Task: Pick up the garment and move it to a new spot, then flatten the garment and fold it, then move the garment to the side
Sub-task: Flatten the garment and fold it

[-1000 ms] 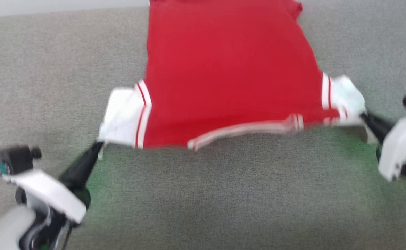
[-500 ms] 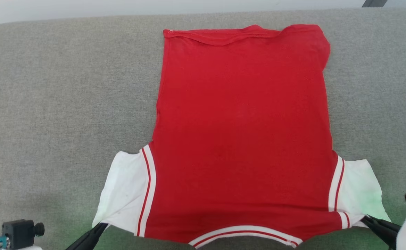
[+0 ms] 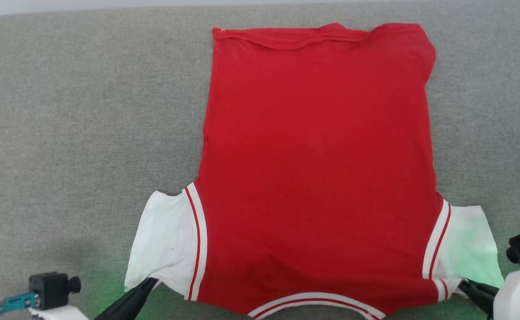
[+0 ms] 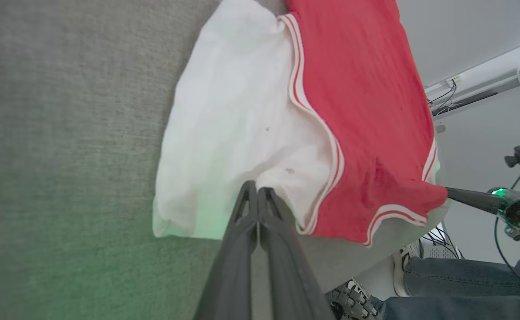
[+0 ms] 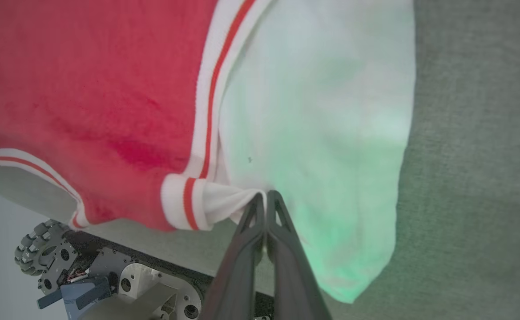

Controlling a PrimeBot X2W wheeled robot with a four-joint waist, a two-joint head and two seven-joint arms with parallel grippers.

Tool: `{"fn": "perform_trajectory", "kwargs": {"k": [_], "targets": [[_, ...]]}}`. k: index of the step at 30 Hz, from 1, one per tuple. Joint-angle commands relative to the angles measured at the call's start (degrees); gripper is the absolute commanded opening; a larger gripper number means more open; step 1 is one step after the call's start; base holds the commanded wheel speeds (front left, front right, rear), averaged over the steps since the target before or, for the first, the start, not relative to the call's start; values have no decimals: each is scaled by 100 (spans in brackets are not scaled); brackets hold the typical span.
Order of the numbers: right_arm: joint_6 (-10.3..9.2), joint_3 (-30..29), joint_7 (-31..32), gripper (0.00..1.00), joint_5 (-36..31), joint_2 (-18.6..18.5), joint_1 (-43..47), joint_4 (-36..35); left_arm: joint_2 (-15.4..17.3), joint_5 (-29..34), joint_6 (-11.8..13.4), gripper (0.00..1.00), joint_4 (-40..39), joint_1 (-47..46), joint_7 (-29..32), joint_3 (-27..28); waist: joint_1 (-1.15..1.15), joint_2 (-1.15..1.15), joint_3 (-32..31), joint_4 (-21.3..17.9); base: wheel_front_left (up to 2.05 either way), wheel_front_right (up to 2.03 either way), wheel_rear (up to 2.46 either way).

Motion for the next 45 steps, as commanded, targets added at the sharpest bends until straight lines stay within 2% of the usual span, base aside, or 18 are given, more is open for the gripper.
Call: {"fn": "perform_trajectory", "kwargs": {"k": [1,4,5,6,7,9,15,18,19,22,23,29,34,41,42,44,45], "targets": [[-14,25,-5,14,-43,35,-73,51,-34,48,16,0,43,-130,23,-23,0,0,55,12,0,0,0],[-13,123,-26,20,-123,43,-162,145,-133,90,16,0,124,-268,45,-103,0,0,126,28,0,0,0],[-13,131,-47,31,-133,48,-184,155,-146,107,16,0,133,-316,55,-127,0,0,150,35,0,0,0],[-13,151,-55,56,-140,40,-208,141,-156,109,16,0,137,-354,65,-151,0,0,162,42,0,0,0],[-13,147,-97,100,-122,20,-237,86,-158,114,16,0,134,-381,73,-175,0,0,176,56,0,0,0],[-14,24,-103,100,26,32,-294,-35,-150,132,16,0,115,-434,76,-224,0,0,211,90,0,0,0],[-12,-778,182,100,82,-289,-949,-545,-147,236,16,0,-56,-609,32,-301,0,0,352,256,0,0,0],[-11,-1095,349,100,-113,-388,-1804,-359,-189,343,16,0,-158,-776,25,-347,0,0,503,401,0,0,0],[-11,-1095,349,100,-113,-388,-1804,-359,-189,343,16,0,-158,-776,25,-347,0,0,503,401,0,0,0],[-10,-1113,518,100,-330,-391,-2862,130,-254,430,16,0,-244,-962,74,-441,0,0,686,579,0,0,0],[-9,-1001,581,100,-628,-350,-3567,574,-309,506,16,0,-299,-1121,96,-511,0,0,811,714,0,0,0],[-9,-664,870,100,-1511,-267,-5082,1964,-528,656,16,0,-364,-1571,126,-744,0,0,1117,1207,0,0,0],[-10,-553,1079,100,-2201,-282,-5879,2957,-659,712,16,0,-406,-1822,69,-944,0,0,1350,1486,0,0,0],[-9,-456,1370,100,-2578,-36,-6326,3884,-720,693,16,0,-368,-2061,-19,-1167,0,0,1501,1589,0,0,0],[-9,-426,1362,74,-2591,-7,-6340,3964,-724,672,16,0,-343,-2097,-22,-1185,0,0,1502,1580,0,0,0],[-9,-380,1292,4,-2552,32,-6313,4074,-740,679,16,0,-289,-2182,-46,-1196,0,0,1458,1554,0,0,0],[-8,-387,1253,0,-2510,57,-6283,4116,-757,667,16,0,-260,-2209,-56,-1213,0,0,1421,1526,0,0,0]]}}
